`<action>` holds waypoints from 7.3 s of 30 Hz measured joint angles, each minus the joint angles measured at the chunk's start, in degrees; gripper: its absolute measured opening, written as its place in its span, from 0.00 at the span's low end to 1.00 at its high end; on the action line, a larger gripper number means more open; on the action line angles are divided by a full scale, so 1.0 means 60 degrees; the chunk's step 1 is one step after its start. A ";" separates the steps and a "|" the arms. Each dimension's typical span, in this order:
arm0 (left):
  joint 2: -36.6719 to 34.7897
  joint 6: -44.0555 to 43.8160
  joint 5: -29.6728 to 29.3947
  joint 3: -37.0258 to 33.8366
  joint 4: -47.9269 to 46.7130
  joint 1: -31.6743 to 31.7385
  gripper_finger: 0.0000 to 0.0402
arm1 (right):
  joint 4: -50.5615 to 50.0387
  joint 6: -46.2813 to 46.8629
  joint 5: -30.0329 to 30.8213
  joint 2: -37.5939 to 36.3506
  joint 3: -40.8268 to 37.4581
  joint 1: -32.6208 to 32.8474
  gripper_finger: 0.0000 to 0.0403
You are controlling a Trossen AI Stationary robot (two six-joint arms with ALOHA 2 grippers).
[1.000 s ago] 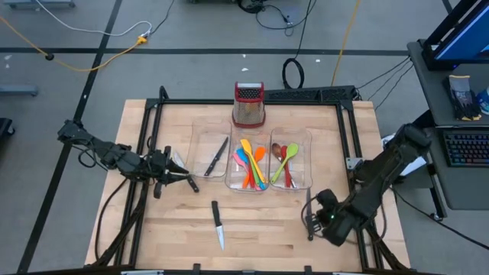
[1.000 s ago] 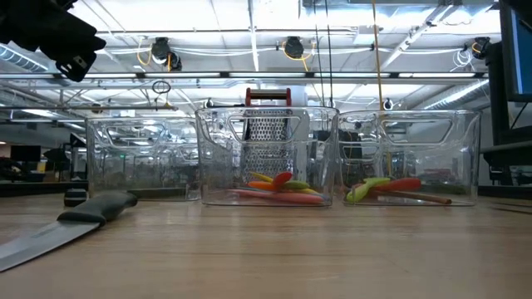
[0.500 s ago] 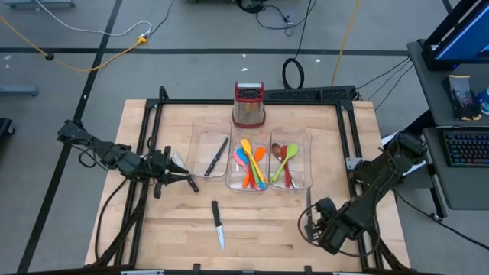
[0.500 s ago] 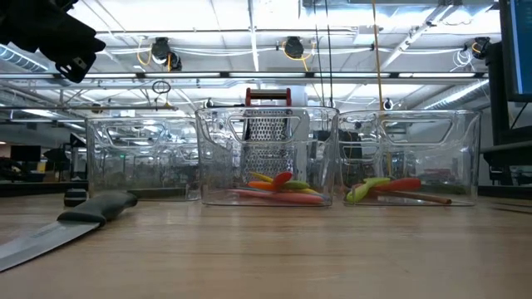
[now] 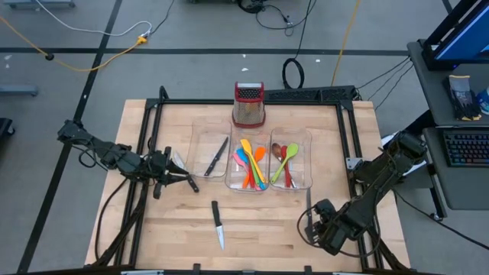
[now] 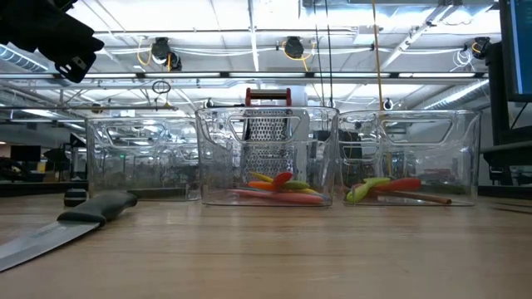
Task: Pick & Place Kitchen Items
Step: Put the black knife into the left transparent bin
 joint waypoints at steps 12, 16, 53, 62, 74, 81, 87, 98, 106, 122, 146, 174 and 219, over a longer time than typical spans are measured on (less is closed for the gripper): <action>0.0000 -0.0007 0.0022 0.0000 -0.0019 -0.0004 0.22 | 0.0531 0.0140 0.0487 0.0076 -0.0445 -0.0449 0.62; 0.0004 -0.0058 0.0031 0.0000 -0.0100 0.0000 0.22 | 0.1686 -0.0063 0.0466 0.0076 -0.1089 -0.0649 0.63; 0.0004 -0.0076 0.0153 0.0000 -0.0259 0.0000 0.22 | 0.4812 0.1512 -0.0914 0.0052 -0.4197 -0.1679 0.42; 0.0004 -0.0069 0.0630 0.0000 -0.0341 -0.0004 0.22 | 0.4342 0.1475 -0.0938 0.0073 -0.4204 -0.1865 0.32; 0.0004 -0.0161 0.0710 0.0000 -0.0503 0.0000 0.22 | 0.3361 0.2318 -0.0754 0.0098 -0.4204 -0.1202 0.14; 0.0004 -0.0382 0.0710 0.0000 -0.0503 -0.0004 0.22 | 0.3257 0.2527 -0.0797 0.0083 -0.4200 -0.0804 0.15; 0.0004 -0.0732 0.0707 0.0000 -0.0496 0.0000 0.22 | 0.3139 0.2516 -0.1202 -0.0159 -0.4178 -0.0520 0.15; 0.0004 -0.0943 0.0703 0.0004 -0.0171 0.0000 0.22 | 0.0363 0.3245 -0.1741 -0.1454 -0.3533 0.0285 0.15; 0.0004 -0.0982 0.0823 0.0011 0.0219 -0.0004 0.22 | -0.1418 0.3242 0.0294 -0.2243 -0.2436 0.0436 0.15; 0.0016 -0.1175 0.0834 0.0011 0.0920 0.0000 0.22 | -0.0602 0.1014 0.5771 -0.3186 -0.1639 0.0393 0.15; 0.4009 -0.0774 0.0931 0.0004 0.6564 0.0000 0.48 | 0.9116 -1.1821 0.3872 -0.2731 -0.1628 -0.4373 0.15; 0.6938 -0.0813 0.0364 0.0011 1.0317 0.0329 0.61 | 1.8624 -1.3014 -0.0993 0.1779 -0.1625 -0.6655 0.15; 0.9194 -0.0667 0.1473 0.2779 0.7694 0.1889 0.46 | 1.8738 -1.3753 -0.0113 0.2142 -0.1628 -0.6714 0.14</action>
